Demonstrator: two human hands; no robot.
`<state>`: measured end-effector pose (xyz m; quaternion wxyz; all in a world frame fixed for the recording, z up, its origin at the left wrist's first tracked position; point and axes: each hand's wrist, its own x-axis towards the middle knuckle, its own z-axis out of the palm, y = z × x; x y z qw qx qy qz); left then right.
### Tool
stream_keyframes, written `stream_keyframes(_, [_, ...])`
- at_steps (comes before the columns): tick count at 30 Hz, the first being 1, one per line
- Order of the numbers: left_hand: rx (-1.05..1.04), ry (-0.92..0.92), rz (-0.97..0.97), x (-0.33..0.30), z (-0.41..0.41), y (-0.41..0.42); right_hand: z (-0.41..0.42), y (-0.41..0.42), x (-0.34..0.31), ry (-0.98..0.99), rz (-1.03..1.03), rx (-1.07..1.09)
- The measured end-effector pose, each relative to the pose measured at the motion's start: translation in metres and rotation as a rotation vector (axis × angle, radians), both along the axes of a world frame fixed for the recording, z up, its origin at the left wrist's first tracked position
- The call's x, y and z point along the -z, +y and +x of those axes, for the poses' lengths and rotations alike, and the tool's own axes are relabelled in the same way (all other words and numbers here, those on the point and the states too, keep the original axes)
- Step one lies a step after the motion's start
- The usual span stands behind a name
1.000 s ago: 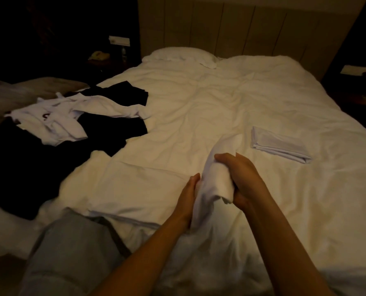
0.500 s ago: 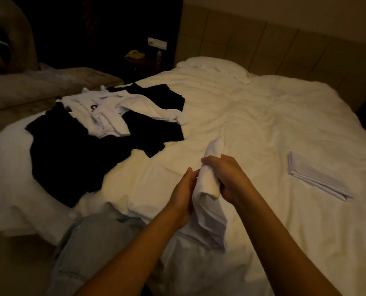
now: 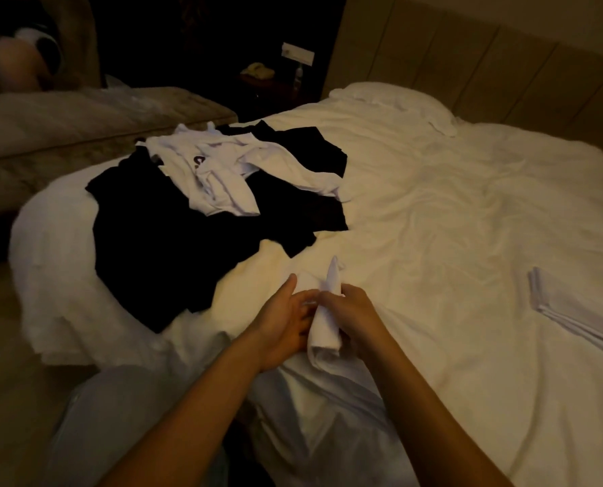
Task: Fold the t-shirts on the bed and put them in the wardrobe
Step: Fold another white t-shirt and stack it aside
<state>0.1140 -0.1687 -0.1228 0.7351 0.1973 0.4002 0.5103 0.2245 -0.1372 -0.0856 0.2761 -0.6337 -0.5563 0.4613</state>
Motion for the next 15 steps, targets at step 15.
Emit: stream_keyframes(15, [-0.017,1.343,0.247,0.005,-0.013,0.003,0.057,-0.001,0.01,-0.536,0.436,-0.082])
